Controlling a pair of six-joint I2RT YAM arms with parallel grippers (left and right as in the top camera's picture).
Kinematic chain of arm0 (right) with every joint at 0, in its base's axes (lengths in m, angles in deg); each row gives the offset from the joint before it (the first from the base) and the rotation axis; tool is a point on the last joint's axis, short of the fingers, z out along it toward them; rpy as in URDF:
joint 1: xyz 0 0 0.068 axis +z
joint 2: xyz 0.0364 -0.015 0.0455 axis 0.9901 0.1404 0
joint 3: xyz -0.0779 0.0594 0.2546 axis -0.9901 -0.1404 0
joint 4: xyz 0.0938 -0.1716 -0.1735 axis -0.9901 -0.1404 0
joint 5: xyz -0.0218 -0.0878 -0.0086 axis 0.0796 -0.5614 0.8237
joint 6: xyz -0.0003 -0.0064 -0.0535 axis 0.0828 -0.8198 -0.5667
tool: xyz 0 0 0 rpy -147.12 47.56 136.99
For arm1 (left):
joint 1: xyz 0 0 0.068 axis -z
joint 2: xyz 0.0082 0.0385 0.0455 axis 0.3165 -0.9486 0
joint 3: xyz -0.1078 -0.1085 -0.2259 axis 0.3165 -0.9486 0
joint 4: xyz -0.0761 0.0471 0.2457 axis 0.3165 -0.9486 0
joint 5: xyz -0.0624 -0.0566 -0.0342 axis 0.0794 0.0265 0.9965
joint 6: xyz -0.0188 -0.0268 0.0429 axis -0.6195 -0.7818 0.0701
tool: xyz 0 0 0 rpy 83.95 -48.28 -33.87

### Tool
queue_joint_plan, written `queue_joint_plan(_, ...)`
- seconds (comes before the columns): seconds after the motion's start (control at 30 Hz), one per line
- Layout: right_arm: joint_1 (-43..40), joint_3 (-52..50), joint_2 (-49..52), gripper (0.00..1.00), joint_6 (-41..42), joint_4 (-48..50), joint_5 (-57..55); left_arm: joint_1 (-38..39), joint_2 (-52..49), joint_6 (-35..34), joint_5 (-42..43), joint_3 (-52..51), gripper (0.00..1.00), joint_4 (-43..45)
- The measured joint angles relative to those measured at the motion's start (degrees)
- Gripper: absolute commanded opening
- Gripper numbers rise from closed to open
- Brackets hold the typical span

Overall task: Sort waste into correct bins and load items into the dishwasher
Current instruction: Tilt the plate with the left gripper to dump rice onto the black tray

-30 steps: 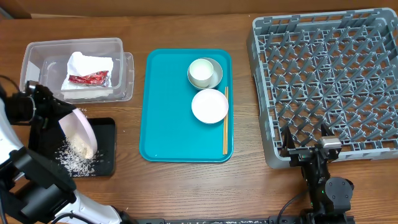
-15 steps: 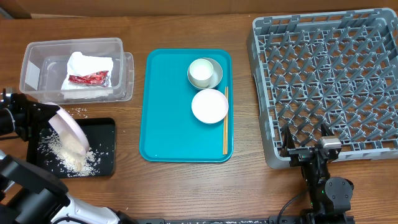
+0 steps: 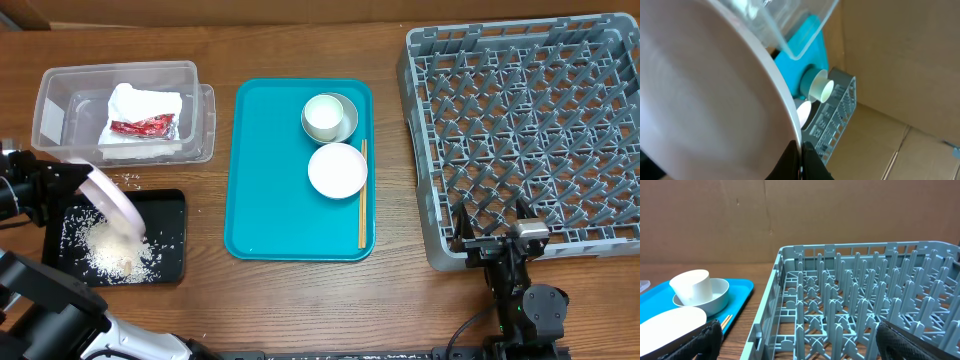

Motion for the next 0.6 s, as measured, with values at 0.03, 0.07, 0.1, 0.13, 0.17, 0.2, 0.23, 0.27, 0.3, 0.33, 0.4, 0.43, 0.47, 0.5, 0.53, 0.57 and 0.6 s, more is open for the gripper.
queue_joint_plan(0.03,0.0,0.0,0.0,1.0,0.02,0.0,0.0,-0.09,-0.02,0.09,0.46,0.0,0.04,-0.59)
queue_joint_plan(0.07,0.0,0.0,0.0,1.0,0.0,0.02,-0.02,-0.17,-0.02,0.15,0.98,0.0,0.04,-1.03)
queue_joint_plan(0.1,0.0,0.0,0.0,1.0,0.0,0.02,-0.02,-0.39,-0.02,0.22,1.38,0.0,0.04,-0.81)
queue_joint_plan(0.13,0.0,0.0,0.0,1.0,0.0,0.0,-0.02,-0.48,-0.02,0.31,1.66,0.0,0.04,-0.33)
queue_joint_plan(0.17,0.0,0.0,0.0,1.0,0.02,-0.02,-0.02,-0.59,-0.04,0.33,1.84,0.0,0.04,-0.15)
queue_joint_plan(0.2,0.0,0.0,0.0,1.0,0.0,0.0,0.0,-0.76,-0.04,0.37,1.97,0.0,0.04,-0.66)
queue_joint_plan(0.23,0.0,0.0,0.0,1.0,0.02,0.02,-0.02,-1.01,-0.04,0.52,2.21,0.0,0.04,-1.29)
queue_joint_plan(0.27,0.0,0.0,0.0,1.0,0.02,0.02,0.0,-1.2,-0.04,0.59,2.38,0.0,0.04,-1.46)
queue_joint_plan(0.3,0.0,0.0,0.0,1.0,0.0,-0.02,0.0,-1.51,-0.04,0.79,2.54,0.0,0.04,-1.18)
queue_joint_plan(0.33,0.0,0.0,0.0,1.0,0.02,0.04,-0.02,-1.77,-0.04,0.98,2.6,0.0,0.04,-0.96)
queue_joint_plan(0.4,0.0,0.0,0.0,1.0,0.04,0.02,0.0,-2.36,-0.09,1.36,2.71,0.0,0.04,-1.84)
queue_joint_plan(0.43,0.0,0.0,0.0,1.0,0.0,0.0,-0.02,-2.64,-0.09,1.42,2.75,0.0,0.04,-1.81)
queue_joint_plan(0.47,0.0,0.0,0.0,1.0,0.0,0.02,-0.02,-2.84,-0.09,1.53,2.75,0.0,0.04,-1.14)
queue_joint_plan(0.5,0.0,0.0,0.0,1.0,0.02,0.02,0.0,-2.97,-0.09,1.53,2.64,0.0,0.04,-0.46)
queue_joint_plan(0.53,0.0,0.0,0.0,1.0,0.0,0.0,-0.02,-3.08,-0.11,1.53,2.56,0.0,0.04,-0.22)
queue_joint_plan(0.57,0.0,0.0,0.0,1.0,0.04,0.0,-0.02,-3.08,-0.13,1.55,2.45,0.0,0.05,-0.87)
queue_joint_plan(0.6,0.0,0.0,0.0,1.0,0.0,0.0,-0.02,-3.08,-0.13,1.57,2.4,0.0,0.04,-1.6)
